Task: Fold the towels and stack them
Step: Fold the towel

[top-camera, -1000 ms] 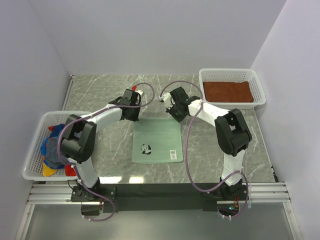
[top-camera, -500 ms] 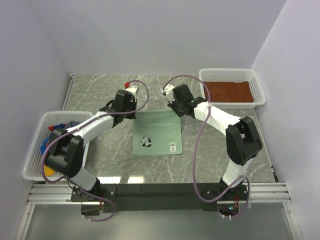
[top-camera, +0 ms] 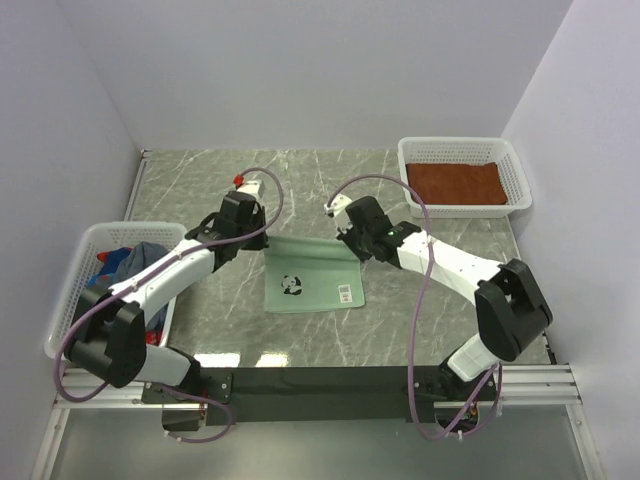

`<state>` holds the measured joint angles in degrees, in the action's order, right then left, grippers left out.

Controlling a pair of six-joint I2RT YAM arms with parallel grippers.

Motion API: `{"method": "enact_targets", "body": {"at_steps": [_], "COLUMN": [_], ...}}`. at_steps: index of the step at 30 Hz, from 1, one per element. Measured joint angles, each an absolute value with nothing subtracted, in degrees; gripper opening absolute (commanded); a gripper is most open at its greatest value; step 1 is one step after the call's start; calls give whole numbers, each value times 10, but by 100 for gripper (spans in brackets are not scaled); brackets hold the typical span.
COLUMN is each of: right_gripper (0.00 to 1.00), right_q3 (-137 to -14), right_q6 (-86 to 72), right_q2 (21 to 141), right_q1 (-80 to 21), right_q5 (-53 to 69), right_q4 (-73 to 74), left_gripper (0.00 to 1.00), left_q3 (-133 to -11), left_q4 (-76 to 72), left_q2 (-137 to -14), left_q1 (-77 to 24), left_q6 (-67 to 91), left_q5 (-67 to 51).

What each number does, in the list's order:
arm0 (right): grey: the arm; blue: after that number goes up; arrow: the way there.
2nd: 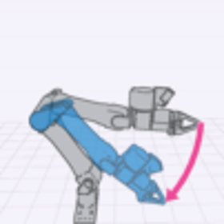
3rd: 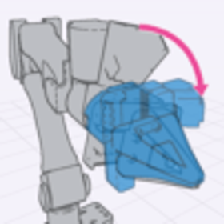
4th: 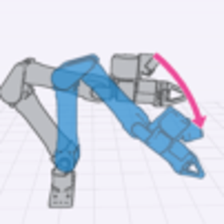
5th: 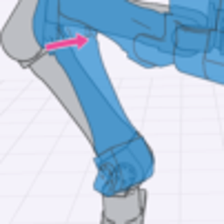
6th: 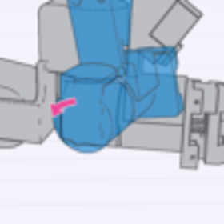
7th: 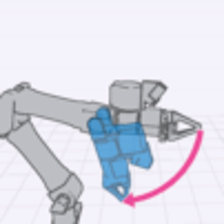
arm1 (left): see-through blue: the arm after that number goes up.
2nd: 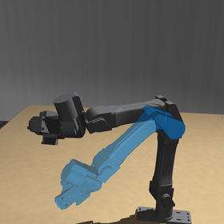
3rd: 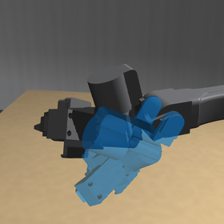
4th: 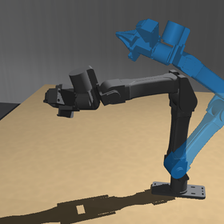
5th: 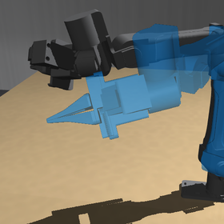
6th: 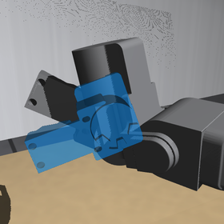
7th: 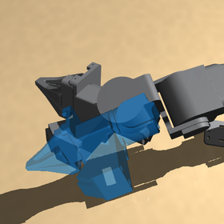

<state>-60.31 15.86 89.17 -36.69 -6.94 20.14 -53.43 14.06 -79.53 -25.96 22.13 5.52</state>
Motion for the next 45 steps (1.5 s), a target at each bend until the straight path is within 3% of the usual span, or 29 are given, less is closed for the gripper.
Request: {"method": "enact_targets", "body": {"at_steps": [26,45], "right_gripper": [0,0], "right_q3": [-558,-549], "right_q6": [93,68], "right_q2": [856,931], "right_q1": [-411,-424], "right_q5": [-63,-41], "right_q4": [262,265], "left_gripper": [1,1], "left_q3": [-360,-333], "left_q4": [170,150], "left_q2": [-677,-708], "left_q1": [-294,-301], "left_q6": [400,448], "left_q5": [18,42]}}
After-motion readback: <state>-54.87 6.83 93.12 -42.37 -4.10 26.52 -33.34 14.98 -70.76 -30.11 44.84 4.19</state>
